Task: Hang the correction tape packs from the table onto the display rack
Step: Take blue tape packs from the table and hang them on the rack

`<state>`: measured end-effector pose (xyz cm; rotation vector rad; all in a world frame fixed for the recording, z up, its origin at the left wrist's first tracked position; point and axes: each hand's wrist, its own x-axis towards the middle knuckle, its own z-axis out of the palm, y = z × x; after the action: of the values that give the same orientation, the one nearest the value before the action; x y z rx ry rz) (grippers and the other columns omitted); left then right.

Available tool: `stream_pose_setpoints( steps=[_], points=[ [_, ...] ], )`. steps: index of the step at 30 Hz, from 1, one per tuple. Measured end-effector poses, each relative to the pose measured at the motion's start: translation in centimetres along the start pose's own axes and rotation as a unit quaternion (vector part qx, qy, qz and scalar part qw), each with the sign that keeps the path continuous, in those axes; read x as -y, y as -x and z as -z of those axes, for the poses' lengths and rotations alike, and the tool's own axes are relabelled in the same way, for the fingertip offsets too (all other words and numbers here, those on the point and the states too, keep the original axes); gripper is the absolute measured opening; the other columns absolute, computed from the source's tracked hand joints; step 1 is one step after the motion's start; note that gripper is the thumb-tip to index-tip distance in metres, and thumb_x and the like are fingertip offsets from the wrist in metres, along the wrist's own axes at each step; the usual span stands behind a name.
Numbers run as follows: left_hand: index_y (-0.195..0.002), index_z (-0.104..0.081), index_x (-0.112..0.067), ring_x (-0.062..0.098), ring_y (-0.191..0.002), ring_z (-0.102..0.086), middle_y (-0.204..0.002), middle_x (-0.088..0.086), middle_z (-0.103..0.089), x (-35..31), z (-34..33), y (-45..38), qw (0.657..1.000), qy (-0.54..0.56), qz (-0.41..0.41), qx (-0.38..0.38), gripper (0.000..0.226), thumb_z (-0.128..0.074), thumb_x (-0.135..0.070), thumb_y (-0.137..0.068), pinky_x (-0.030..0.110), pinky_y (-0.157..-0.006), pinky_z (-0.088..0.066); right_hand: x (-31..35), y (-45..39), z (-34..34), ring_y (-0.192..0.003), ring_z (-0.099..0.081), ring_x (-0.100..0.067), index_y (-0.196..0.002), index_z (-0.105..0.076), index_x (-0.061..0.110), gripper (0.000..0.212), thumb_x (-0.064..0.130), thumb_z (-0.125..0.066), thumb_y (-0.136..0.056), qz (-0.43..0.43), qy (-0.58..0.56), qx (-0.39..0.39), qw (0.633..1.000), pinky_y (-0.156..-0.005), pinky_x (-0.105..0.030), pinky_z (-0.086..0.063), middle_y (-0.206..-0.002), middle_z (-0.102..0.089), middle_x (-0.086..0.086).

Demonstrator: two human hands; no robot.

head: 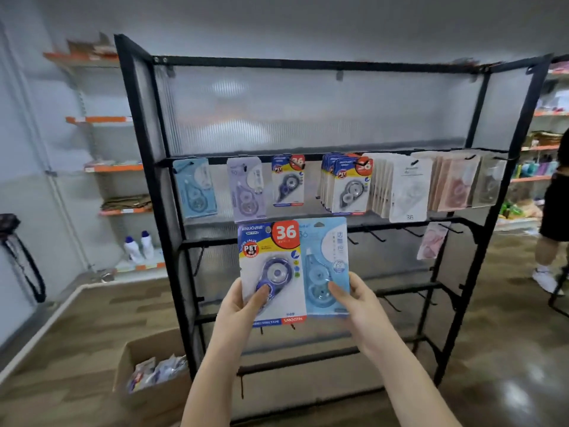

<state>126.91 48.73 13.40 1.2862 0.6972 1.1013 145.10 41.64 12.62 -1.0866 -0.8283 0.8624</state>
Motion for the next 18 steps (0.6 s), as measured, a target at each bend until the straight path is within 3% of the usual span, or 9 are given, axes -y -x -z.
stream_pose_setpoints(
  steps=[2, 6, 10, 15, 18],
  points=[
    [-0.114, -0.060, -0.016, 0.020, -0.094, -0.070, -0.103, 0.003, -0.074, -0.3, -0.3, -1.2, 0.999, 0.010, -0.005, -0.032, 0.040, -0.066, -0.025, -0.075, 0.034, -0.082, -0.054, -0.1, -2.7, -0.4, -0.100, -0.068, -0.029, -0.114, -0.059, 0.012, 0.041, 0.026, -0.066, -0.076, -0.003, -0.002, 0.030, 1.000, -0.092, -0.046, -0.051, -0.109, -0.072, -0.008],
    [-0.112, -0.061, -0.019, 0.013, -0.088, -0.071, -0.100, -0.001, -0.075, -1.2, 0.3, -2.8, 0.996, 0.014, -0.025, -0.087, 0.038, -0.066, -0.023, -0.074, 0.021, -0.068, -0.055, -0.6, -7.1, -3.1, -0.095, -0.069, -0.027, -0.112, -0.059, 0.015, 0.042, 0.028, -0.067, -0.073, -0.018, -0.003, 0.099, 0.995, -0.085, -0.044, -0.054, -0.103, -0.073, -0.006],
    [-0.108, -0.062, -0.019, 0.015, -0.086, -0.072, -0.099, 0.002, -0.075, -2.3, 3.3, -3.8, 0.988, -0.003, -0.033, -0.150, 0.037, -0.067, -0.025, -0.072, 0.022, -0.067, -0.056, -1.9, -10.6, -7.4, -0.094, -0.070, -0.026, -0.113, -0.059, 0.011, 0.039, 0.025, -0.067, -0.077, -0.016, -0.004, 0.144, 0.989, -0.082, -0.039, -0.056, -0.103, -0.073, -0.007],
    [-0.113, -0.061, -0.020, 0.021, -0.093, -0.071, -0.101, 0.002, -0.074, -4.2, 9.0, -5.6, 0.977, -0.019, -0.047, -0.209, 0.044, -0.068, -0.028, -0.070, 0.036, -0.081, -0.055, -3.3, -14.3, -15.1, -0.093, -0.070, -0.019, -0.110, -0.061, 0.018, 0.021, 0.016, -0.063, -0.089, -0.003, -0.005, 0.180, 0.984, -0.079, -0.033, -0.056, -0.102, -0.073, -0.002],
    [-0.114, -0.061, -0.022, 0.021, -0.091, -0.071, -0.100, 0.000, -0.075, -5.2, 11.6, -6.5, 0.974, -0.042, -0.055, -0.218, 0.048, -0.067, -0.032, -0.068, 0.038, -0.081, -0.053, -3.2, -15.8, -19.0, -0.090, -0.070, -0.015, -0.105, -0.061, 0.024, 0.017, 0.018, -0.064, -0.089, 0.018, -0.014, 0.184, 0.983, -0.072, -0.027, -0.056, -0.100, -0.073, 0.001]
  ],
)
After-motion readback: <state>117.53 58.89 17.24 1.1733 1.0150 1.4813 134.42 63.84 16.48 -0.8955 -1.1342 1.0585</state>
